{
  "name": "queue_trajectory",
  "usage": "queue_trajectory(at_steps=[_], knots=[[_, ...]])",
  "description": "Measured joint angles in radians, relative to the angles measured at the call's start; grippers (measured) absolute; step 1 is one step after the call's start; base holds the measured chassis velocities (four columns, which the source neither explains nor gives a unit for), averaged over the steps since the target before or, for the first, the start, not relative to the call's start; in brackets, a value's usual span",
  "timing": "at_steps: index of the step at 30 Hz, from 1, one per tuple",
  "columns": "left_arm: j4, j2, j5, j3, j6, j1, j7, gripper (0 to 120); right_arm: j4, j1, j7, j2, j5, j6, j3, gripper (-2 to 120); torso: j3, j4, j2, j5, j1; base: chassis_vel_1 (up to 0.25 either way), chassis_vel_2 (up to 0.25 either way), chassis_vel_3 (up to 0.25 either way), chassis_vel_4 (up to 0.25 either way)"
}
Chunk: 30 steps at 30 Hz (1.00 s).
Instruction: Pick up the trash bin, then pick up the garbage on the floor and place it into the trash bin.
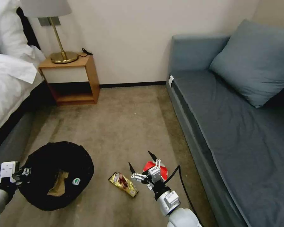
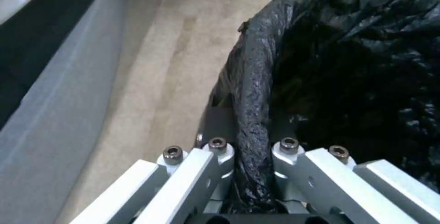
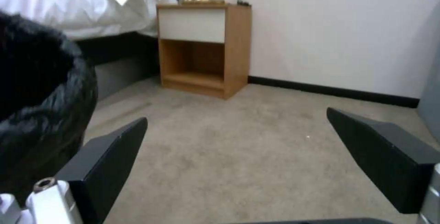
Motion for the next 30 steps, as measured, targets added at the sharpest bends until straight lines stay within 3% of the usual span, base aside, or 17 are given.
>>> queue_trajectory(at_steps=[5, 7, 8, 9, 10, 14, 24, 30], knots=[[0.012, -0.002, 0.001, 0.012, 0.000, -0.013, -0.002, 5, -0.048, 0.010, -0.024, -0.030, -0.019, -0.085, -0.032, 100, 0.000, 0.0000, 0.000, 0.0003, 0.000, -0.122, 0.146, 0.131, -0.129], [0.015, -0.004, 0.001, 0.017, 0.000, -0.017, -0.001, 5, -0.058, 0.020, -0.042, -0.057, -0.006, -0.169, -0.046, 100, 0.000, -0.0015, 0.000, 0.0018, 0.000, -0.064, 0.065, 0.047, -0.060], [0.016, -0.005, 0.002, 0.018, 0.000, -0.018, -0.001, 5, -0.060, 0.029, -0.050, -0.071, 0.000, -0.209, -0.046, 100, 0.000, -0.0014, 0.000, 0.0018, 0.000, 0.000, 0.000, 0.000, 0.000], [0.019, -0.006, 0.003, 0.020, -0.001, -0.017, -0.002, 5, -0.064, 0.058, -0.075, -0.105, 0.026, -0.311, -0.046, 100, 0.000, -0.0002, 0.000, 0.0000, 0.000, 0.000, 0.000, 0.000, 0.000], [0.019, -0.006, 0.003, 0.020, -0.001, -0.017, -0.002, 5, -0.064, 0.058, -0.075, -0.105, 0.026, -0.311, -0.046, 100, 0.000, -0.0002, 0.000, 0.0000, 0.000, 0.000, 0.000, 0.000, 0.000], [0.031, -0.007, 0.006, 0.023, -0.006, -0.014, -0.001, 5, -0.126, 0.153, -0.150, -0.167, 0.093, -0.446, -0.048, 100, 0.000, 0.0001, 0.000, -0.0003, 0.000, 0.000, 0.000, 0.000, 0.000], [0.040, -0.010, 0.012, 0.036, -0.007, -0.024, 0.000, 5, -0.353, 0.371, -0.247, -0.189, 0.113, -0.482, -0.081, 100, 0.000, 0.0001, 0.000, -0.0004, 0.000, 0.000, 0.000, 0.000, 0.000], [0.040, -0.013, 0.013, 0.032, -0.008, -0.020, 0.001, 5, -0.440, 0.428, -0.307, -0.182, 0.139, -0.509, -0.104, 99, 0.000, 0.0001, 0.000, -0.0005, 0.000, 0.000, 0.000, 0.000, 0.000]])
